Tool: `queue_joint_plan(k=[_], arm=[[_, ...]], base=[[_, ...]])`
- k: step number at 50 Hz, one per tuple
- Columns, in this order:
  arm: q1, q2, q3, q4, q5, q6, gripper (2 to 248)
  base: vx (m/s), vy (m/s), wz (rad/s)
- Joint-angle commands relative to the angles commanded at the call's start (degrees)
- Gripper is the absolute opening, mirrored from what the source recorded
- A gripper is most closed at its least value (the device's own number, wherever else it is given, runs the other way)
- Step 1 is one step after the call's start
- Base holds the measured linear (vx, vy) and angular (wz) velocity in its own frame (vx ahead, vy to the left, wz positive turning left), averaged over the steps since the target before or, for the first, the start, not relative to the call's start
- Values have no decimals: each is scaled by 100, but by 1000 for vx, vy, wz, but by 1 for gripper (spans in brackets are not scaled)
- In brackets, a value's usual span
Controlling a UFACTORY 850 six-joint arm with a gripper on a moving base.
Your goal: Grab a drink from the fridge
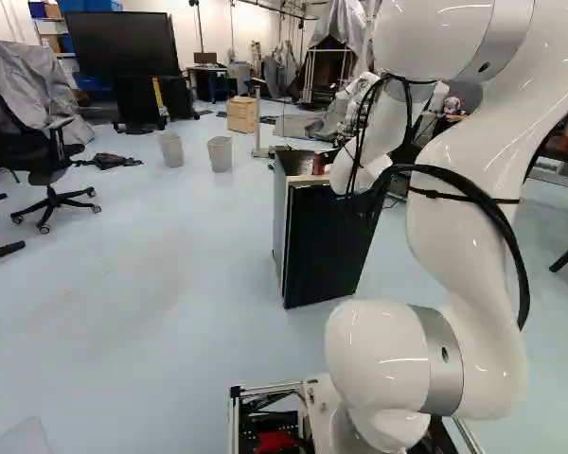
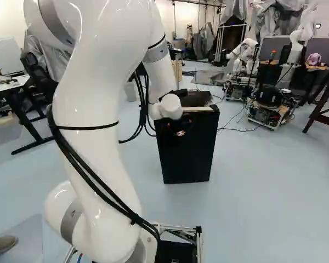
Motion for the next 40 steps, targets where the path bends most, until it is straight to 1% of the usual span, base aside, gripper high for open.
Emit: queue_joint_plan(k=[14,22,40], arm=[[33,-153,-197,0,0,0,247],[39,-183,-236,0,0,0,247],[21,141,180,0,0,0,247]], base=[[0,0,0],[0,0,0],[0,0,0]])
